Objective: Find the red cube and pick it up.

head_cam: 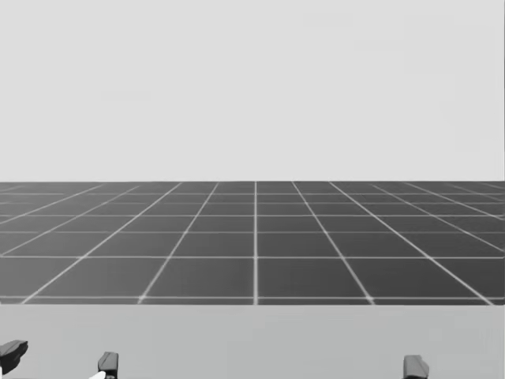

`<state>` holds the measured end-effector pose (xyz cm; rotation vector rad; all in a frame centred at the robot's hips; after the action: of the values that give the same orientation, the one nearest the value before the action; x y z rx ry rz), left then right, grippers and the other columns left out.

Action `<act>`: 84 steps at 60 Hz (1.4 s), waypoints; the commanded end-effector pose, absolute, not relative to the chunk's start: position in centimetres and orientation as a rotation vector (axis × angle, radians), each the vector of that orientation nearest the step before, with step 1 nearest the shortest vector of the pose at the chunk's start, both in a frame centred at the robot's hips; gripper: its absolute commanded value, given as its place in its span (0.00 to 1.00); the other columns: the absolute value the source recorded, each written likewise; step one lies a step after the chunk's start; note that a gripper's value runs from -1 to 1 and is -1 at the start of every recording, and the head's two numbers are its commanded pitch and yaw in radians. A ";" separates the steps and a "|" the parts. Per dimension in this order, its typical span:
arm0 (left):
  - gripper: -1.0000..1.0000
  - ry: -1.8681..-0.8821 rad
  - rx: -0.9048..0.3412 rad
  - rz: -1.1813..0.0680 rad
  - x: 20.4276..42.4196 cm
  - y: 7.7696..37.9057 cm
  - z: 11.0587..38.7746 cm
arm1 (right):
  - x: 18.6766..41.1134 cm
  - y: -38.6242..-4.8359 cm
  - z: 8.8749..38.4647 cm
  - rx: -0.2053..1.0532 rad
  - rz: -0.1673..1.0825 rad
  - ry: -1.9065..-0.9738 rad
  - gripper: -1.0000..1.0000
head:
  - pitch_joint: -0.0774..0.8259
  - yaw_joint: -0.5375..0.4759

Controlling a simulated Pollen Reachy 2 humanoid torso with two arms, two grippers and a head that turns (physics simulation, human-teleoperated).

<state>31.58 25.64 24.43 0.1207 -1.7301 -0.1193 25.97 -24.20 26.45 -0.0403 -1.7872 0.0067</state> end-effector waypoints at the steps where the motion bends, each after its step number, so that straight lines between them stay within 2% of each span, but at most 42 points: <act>1: 0.00 -1.730 0.121 -0.122 31.6 25.7 24.4 | 25.8 -24.0 26.2 -0.090 -0.060 -1.824 0.00 | 0.08 0.54; 13: 0.00 -1.730 0.122 -0.120 31.6 25.7 24.4 | 25.9 -24.1 26.4 -0.047 -0.028 -1.782 0.00 | 0.15 0.53; 33: 0.00 -1.730 0.126 -0.121 31.6 25.8 24.3 | 26.0 -24.0 26.3 -0.054 -0.028 -1.768 0.00 | 0.45 0.56; 39: 0.00 -1.729 0.128 -0.120 31.7 25.8 24.3 | 26.1 -24.0 26.2 -0.051 -0.020 -1.764 0.00 | 0.56 0.62; 54: 0.00 -1.727 0.134 -0.117 31.8 25.9 24.3 | 26.1 -24.0 26.2 -0.041 -0.016 -1.755 0.00 | 0.74 0.77; 63: 0.00 -1.724 0.136 -0.116 31.8 25.9 24.3 | 26.1 -23.8 26.1 -0.029 -0.006 -1.748 0.00 | 0.78 0.84; 75: 0.00 -1.720 0.112 -0.110 31.8 25.9 24.4 | 26.0 -23.8 26.1 -0.027 -0.008 -1.746 0.00 | 0.79 0.87; 84: 0.00 -1.695 0.007 -0.086 31.6 26.0 24.9 | 26.1 -23.8 26.1 -0.026 -0.014 -1.743 0.00 | 0.79 0.87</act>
<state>31.70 25.95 24.50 0.0780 -1.7106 -0.1027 26.09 -23.99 26.20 -0.0381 -1.7478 0.0010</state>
